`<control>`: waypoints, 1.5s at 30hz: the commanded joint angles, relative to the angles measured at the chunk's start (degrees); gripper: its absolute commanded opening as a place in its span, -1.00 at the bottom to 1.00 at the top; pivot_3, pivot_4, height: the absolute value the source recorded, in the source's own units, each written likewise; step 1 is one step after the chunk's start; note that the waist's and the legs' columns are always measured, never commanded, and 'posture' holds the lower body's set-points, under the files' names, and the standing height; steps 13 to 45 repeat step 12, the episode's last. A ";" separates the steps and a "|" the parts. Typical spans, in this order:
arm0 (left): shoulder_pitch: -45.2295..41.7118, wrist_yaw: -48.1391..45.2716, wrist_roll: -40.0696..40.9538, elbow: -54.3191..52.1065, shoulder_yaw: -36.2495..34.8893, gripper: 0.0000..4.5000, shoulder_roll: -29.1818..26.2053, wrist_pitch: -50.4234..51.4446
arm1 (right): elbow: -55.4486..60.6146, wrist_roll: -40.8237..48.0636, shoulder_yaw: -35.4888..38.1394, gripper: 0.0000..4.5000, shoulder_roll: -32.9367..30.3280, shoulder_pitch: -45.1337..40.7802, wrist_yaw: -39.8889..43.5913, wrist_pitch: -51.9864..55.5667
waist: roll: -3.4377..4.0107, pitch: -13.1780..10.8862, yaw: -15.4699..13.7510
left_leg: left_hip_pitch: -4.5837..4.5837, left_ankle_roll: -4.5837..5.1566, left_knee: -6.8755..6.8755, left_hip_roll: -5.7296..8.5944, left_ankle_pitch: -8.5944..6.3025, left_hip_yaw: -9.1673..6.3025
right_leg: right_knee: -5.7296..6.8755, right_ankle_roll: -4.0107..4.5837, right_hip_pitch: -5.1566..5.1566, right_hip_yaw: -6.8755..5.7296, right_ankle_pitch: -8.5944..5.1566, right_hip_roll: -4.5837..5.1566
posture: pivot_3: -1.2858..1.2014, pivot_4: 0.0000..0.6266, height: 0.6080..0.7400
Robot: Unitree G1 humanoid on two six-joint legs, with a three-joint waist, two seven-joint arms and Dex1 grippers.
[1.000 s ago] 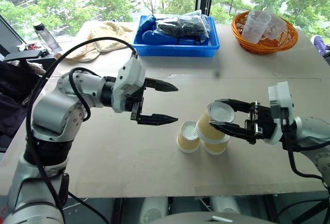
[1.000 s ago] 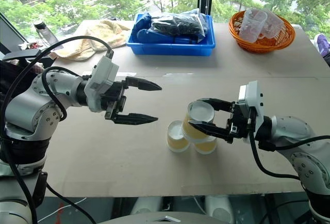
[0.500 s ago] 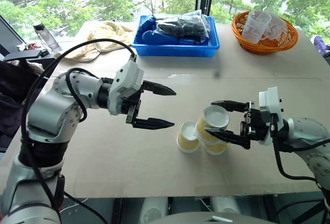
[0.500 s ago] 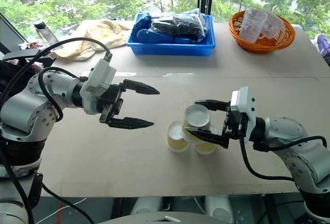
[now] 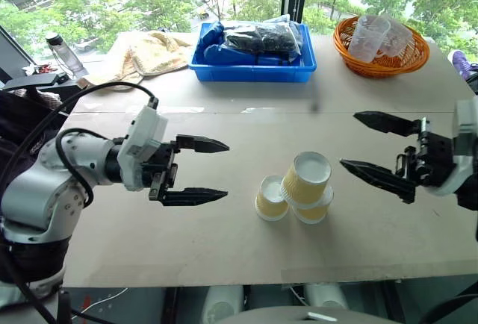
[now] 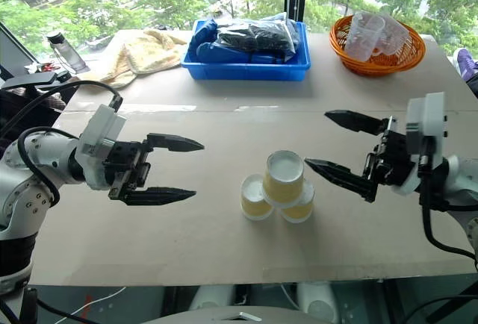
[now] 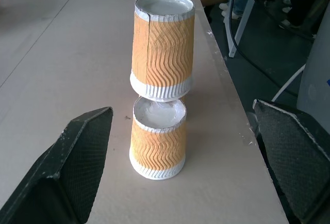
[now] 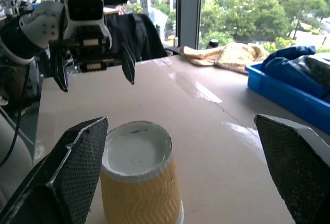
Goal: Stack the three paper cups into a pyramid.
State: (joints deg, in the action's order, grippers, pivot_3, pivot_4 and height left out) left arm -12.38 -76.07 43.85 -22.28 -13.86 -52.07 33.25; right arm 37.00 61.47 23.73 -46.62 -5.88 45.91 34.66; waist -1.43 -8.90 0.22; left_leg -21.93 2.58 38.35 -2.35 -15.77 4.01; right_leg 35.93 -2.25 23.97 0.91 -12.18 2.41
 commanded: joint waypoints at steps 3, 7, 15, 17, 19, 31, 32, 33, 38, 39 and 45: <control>18.29 9.67 -8.44 -4.48 -3.76 1.00 4.64 -6.05 | -8.99 -11.09 3.61 0.99 2.81 12.72 11.09 -11.24 | -0.11 0.07 -0.15 | 0.06 0.00 -0.04 0.00 0.00 0.01 | -0.05 0.00 -0.08 0.00 -0.02 0.09 | 0.03 -0.52 0.90; 28.10 18.02 -14.75 -7.10 -1.05 1.00 12.43 -11.64 | -19.28 -21.25 -0.86 0.99 3.73 18.79 19.57 -20.98 | -0.10 0.07 -0.78 | -0.01 0.03 0.01 0.11 -0.02 0.10 | -0.06 -0.02 -0.06 0.00 -0.02 0.31 | 0.03 -0.52 0.90; 32.64 21.77 -20.51 -5.33 0.88 1.00 16.28 -18.60 | -30.26 -27.11 -4.50 0.99 6.52 18.81 24.68 -29.94 | -0.13 0.10 -0.87 | 0.19 0.04 0.03 0.12 -0.02 0.13 | 0.00 -0.03 -0.16 -0.01 -0.02 0.33 | 0.03 -0.52 0.90; 32.64 21.77 -20.51 -5.33 0.88 1.00 16.28 -18.60 | -30.26 -27.11 -4.50 0.99 6.52 18.81 24.68 -29.94 | -0.13 0.10 -0.87 | 0.19 0.04 0.03 0.12 -0.02 0.13 | 0.00 -0.03 -0.16 -0.01 -0.02 0.33 | 0.03 -0.52 0.90; 32.64 21.77 -20.51 -5.33 0.88 1.00 16.28 -18.60 | -30.26 -27.11 -4.50 0.99 6.52 18.81 24.68 -29.94 | -0.13 0.10 -0.87 | 0.19 0.04 0.03 0.12 -0.02 0.13 | 0.00 -0.03 -0.16 -0.01 -0.02 0.33 | 0.03 -0.52 0.90; 32.64 21.77 -20.51 -5.33 0.88 1.00 16.28 -18.60 | -30.26 -27.11 -4.50 0.99 6.52 18.81 24.68 -29.94 | -0.13 0.10 -0.87 | 0.19 0.04 0.03 0.12 -0.02 0.13 | 0.00 -0.03 -0.16 -0.01 -0.02 0.33 | 0.03 -0.52 0.90; 32.64 21.77 -20.51 -5.33 0.88 1.00 16.28 -18.60 | -30.26 -27.11 -4.50 0.99 6.52 18.81 24.68 -29.94 | -0.13 0.10 -0.87 | 0.19 0.04 0.03 0.12 -0.02 0.13 | 0.00 -0.03 -0.16 -0.01 -0.02 0.33 | 0.03 -0.52 0.90; 32.64 21.77 -20.51 -5.33 0.88 1.00 16.28 -18.60 | -30.26 -27.11 -4.50 0.99 6.52 18.81 24.68 -29.94 | -0.13 0.10 -0.87 | 0.19 0.04 0.03 0.12 -0.02 0.13 | 0.00 -0.03 -0.16 -0.01 -0.02 0.33 | 0.03 -0.52 0.90; 32.64 21.77 -20.51 -5.33 0.88 1.00 16.28 -18.60 | -30.26 -27.11 -4.50 0.99 6.52 18.81 24.68 -29.94 | -0.13 0.10 -0.87 | 0.19 0.04 0.03 0.12 -0.02 0.13 | 0.00 -0.03 -0.16 -0.01 -0.02 0.33 | 0.03 -0.52 0.90; 32.64 21.77 -20.51 -5.33 0.88 1.00 16.28 -18.60 | -30.26 -27.11 -4.50 0.99 6.52 18.81 24.68 -29.94 | -0.13 0.10 -0.87 | 0.19 0.04 0.03 0.12 -0.02 0.13 | 0.00 -0.03 -0.16 -0.01 -0.02 0.33 | 0.03 -0.52 0.90; 32.64 21.77 -20.51 -5.33 0.88 1.00 16.28 -18.60 | -30.26 -27.11 -4.50 0.99 6.52 18.81 24.68 -29.94 | -0.13 0.10 -0.87 | 0.19 0.04 0.03 0.12 -0.02 0.13 | 0.00 -0.03 -0.16 -0.01 -0.02 0.33 | 0.03 -0.52 0.90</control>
